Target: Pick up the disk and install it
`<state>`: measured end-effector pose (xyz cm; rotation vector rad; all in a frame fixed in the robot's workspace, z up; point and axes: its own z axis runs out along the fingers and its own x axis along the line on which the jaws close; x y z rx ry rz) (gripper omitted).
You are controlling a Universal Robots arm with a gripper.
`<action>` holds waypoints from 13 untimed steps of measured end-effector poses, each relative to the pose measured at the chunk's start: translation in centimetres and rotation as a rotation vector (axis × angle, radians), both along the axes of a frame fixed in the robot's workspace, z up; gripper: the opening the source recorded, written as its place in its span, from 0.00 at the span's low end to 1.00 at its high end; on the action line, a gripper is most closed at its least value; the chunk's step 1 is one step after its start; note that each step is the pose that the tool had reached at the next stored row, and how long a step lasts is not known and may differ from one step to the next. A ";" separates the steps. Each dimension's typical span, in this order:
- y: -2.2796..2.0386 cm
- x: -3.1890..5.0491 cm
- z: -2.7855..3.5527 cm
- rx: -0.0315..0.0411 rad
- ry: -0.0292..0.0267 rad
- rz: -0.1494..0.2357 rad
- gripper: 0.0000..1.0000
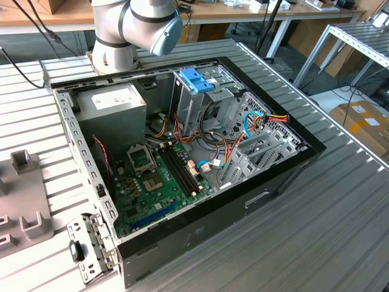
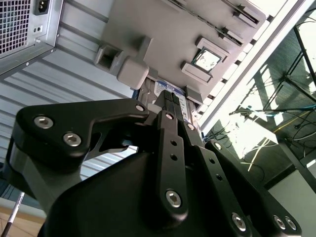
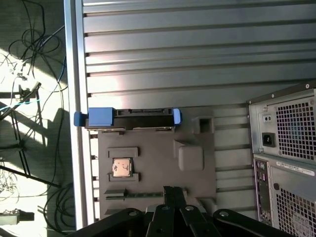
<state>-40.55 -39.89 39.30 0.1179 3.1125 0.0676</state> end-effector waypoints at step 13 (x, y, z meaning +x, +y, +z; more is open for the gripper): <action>0.00 -0.85 -0.01 0.0000 0.0000 0.000 0.11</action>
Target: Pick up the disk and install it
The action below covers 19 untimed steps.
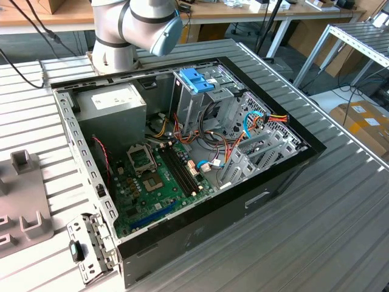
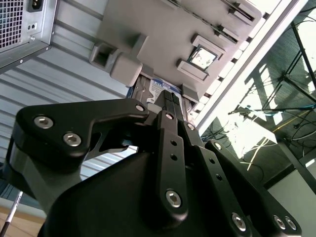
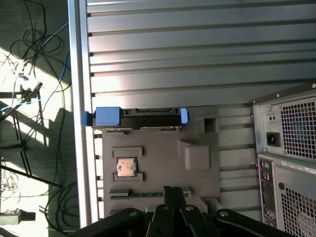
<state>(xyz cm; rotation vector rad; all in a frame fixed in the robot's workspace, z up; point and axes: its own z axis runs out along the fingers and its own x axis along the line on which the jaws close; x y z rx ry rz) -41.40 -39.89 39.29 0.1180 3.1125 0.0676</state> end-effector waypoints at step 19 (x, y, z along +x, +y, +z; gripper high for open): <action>0.50 -1.28 -0.04 0.0000 -0.0001 0.000 0.11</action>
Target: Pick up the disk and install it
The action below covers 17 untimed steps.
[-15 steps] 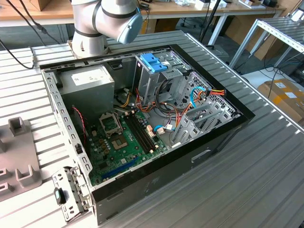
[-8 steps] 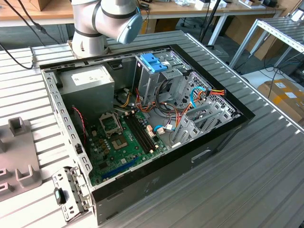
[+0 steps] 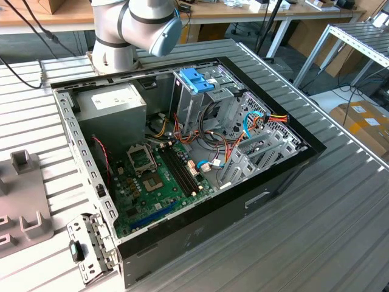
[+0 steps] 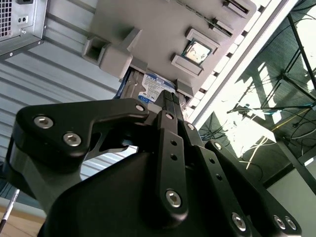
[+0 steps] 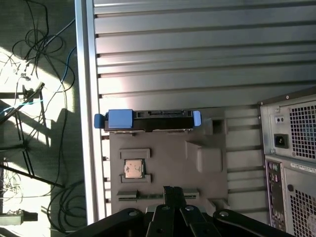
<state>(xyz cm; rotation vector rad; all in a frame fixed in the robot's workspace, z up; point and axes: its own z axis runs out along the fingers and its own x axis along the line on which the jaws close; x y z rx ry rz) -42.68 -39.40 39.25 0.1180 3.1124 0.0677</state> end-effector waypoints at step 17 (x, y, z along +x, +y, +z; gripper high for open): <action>1.10 0.00 -0.02 0.0000 0.0000 0.000 0.11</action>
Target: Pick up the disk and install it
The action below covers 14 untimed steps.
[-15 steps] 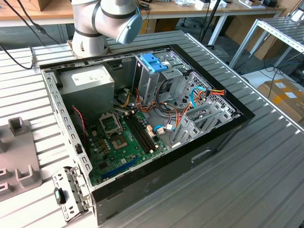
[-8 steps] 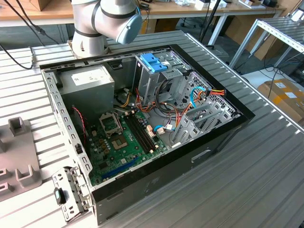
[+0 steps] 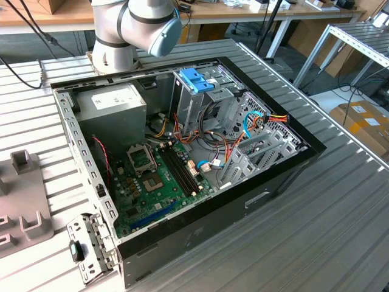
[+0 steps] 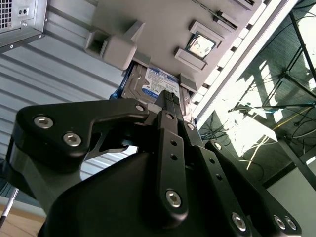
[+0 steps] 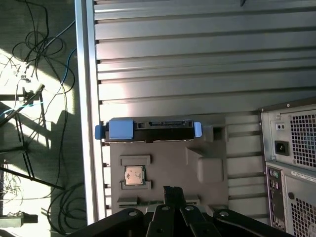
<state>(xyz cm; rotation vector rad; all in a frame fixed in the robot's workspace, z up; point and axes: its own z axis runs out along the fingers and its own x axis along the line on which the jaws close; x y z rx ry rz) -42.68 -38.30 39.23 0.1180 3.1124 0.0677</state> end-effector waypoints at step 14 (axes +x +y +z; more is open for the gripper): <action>0.46 -0.39 -0.10 0.0000 0.0001 0.000 0.11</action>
